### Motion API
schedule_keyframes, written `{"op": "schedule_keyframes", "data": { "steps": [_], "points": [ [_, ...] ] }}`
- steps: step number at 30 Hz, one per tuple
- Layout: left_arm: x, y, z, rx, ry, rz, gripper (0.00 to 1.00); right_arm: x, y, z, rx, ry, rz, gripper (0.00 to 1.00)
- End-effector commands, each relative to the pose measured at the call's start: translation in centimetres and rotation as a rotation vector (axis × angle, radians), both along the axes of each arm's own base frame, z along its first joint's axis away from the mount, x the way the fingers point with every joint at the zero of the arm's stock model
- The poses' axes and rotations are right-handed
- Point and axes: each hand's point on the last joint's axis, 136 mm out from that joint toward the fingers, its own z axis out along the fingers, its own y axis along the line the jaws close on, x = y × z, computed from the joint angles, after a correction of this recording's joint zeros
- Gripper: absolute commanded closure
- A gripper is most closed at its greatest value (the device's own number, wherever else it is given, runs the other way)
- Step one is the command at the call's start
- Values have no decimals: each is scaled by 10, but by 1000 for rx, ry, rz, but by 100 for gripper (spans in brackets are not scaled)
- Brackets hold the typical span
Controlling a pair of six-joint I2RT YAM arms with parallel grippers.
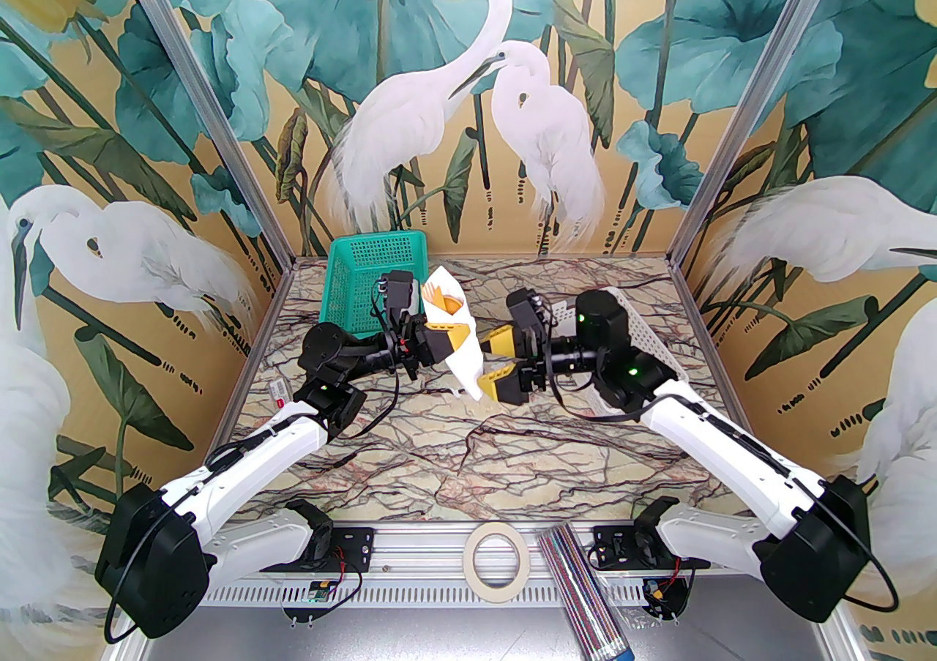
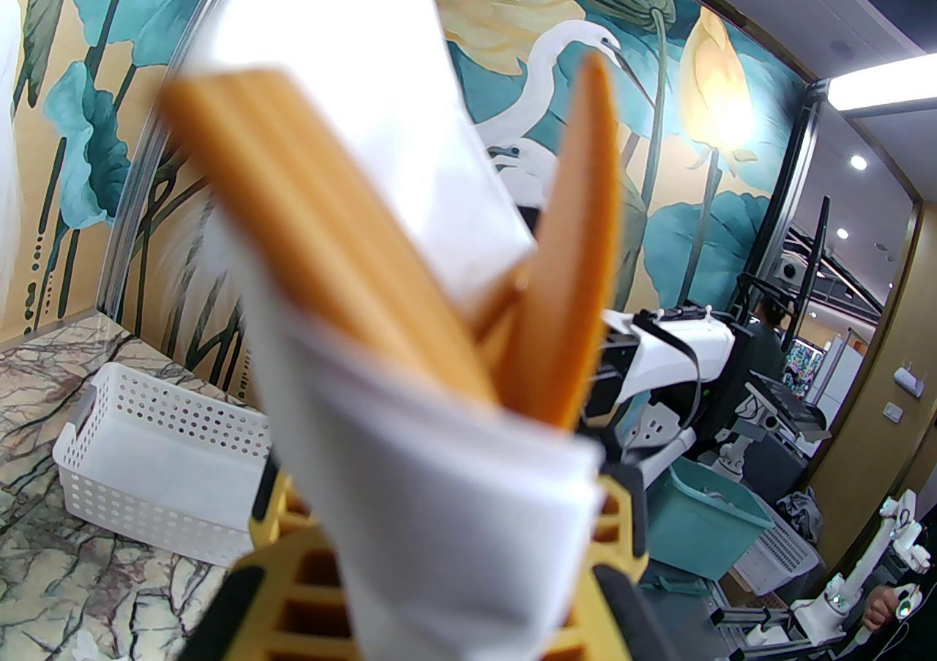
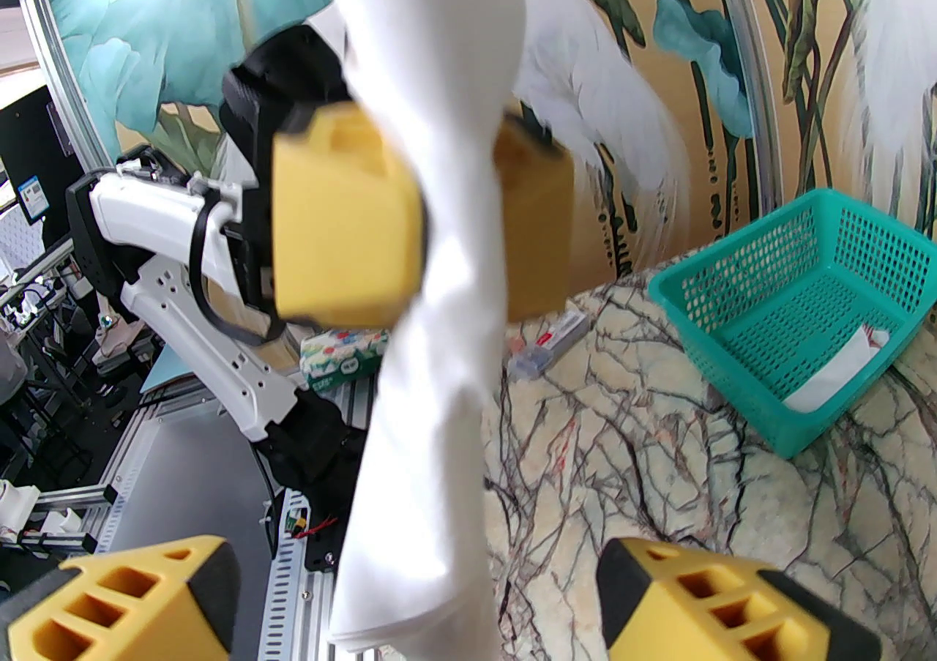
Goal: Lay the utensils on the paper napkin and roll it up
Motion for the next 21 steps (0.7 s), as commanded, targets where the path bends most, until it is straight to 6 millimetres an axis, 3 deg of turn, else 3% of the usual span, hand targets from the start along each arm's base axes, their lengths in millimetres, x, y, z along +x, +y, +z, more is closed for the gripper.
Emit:
{"op": "schedule_keyframes", "data": {
  "steps": [1, 7, 21],
  "points": [
    [2, 2, 10, -13, -28, 21, 100, 2, 4, -5, 6, 32, -11, 11],
    [4, 1, 11, -18, -16, 24, 100, -2, 14, -17, -13, 66, 23, 12],
    [10, -1, 11, -14, 15, 31, 100, -3, 17, -40, -71, 135, 38, 49]
  ]
}}
